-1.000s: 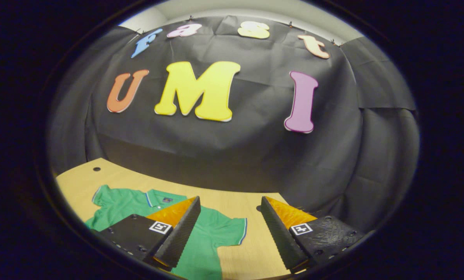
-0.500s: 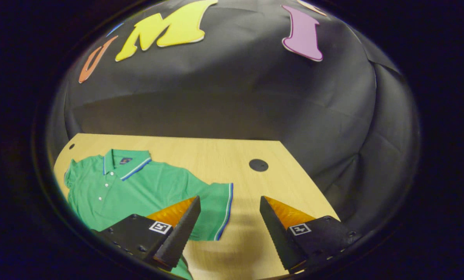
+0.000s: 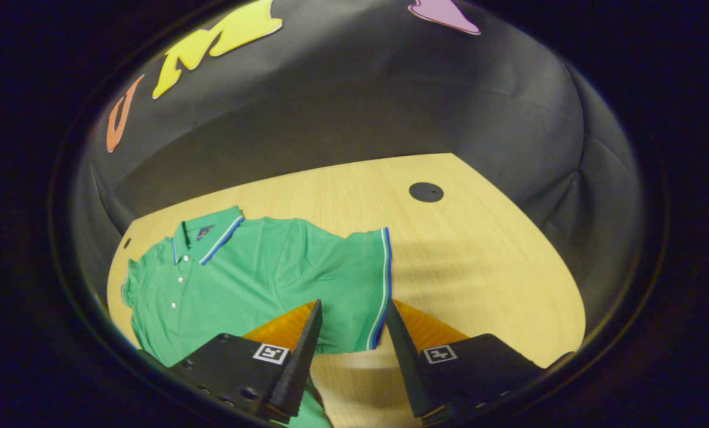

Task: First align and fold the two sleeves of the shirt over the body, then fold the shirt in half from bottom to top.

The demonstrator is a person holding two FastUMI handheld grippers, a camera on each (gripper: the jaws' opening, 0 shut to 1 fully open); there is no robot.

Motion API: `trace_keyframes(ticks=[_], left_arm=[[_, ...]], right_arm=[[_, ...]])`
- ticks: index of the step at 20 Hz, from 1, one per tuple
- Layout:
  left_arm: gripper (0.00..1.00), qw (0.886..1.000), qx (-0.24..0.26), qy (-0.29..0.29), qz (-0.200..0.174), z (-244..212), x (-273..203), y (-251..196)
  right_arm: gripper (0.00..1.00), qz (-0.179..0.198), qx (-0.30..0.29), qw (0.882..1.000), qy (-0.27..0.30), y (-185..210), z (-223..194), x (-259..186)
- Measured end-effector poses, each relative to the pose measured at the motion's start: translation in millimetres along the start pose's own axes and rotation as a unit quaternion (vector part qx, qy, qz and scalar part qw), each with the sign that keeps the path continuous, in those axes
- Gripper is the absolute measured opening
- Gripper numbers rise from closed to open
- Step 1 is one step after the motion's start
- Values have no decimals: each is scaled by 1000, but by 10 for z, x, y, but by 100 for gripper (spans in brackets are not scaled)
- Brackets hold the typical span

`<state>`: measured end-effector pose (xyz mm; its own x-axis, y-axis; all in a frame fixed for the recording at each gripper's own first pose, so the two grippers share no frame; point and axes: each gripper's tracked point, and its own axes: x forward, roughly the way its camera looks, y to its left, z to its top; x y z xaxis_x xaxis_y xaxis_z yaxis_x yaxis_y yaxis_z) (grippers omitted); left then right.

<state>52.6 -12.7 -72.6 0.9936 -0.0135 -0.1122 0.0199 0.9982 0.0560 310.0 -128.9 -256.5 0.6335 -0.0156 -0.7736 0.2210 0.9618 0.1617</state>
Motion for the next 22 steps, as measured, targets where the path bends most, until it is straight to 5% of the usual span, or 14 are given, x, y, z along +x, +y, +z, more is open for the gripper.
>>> trace_keyframes(ticks=[6, 7, 9, 15, 22], left_arm=[[100, 1000, -1, 3, 3, -24, 9, 26], [100, 1000, -2, 3, 3, -25, 13, 25], [100, 1000, -2, 4, 4, -28, 16, 36], [100, 1000, -4, 12, 4, -79, 46, 43], [100, 1000, -4, 21, 9, -123, 78, 102]], right_arm=[[26, -16, -11, 1000, -10, -17, 45, 42], [7, -12, -13, 1000, -11, -13, 47, 71], [0, -14, -35, 999, -12, -14, 26, 52], [0, -25, -121, 990, -69, 189, 275, -239], [0, 6, -218, 969, -117, 1064, 292, -490]])
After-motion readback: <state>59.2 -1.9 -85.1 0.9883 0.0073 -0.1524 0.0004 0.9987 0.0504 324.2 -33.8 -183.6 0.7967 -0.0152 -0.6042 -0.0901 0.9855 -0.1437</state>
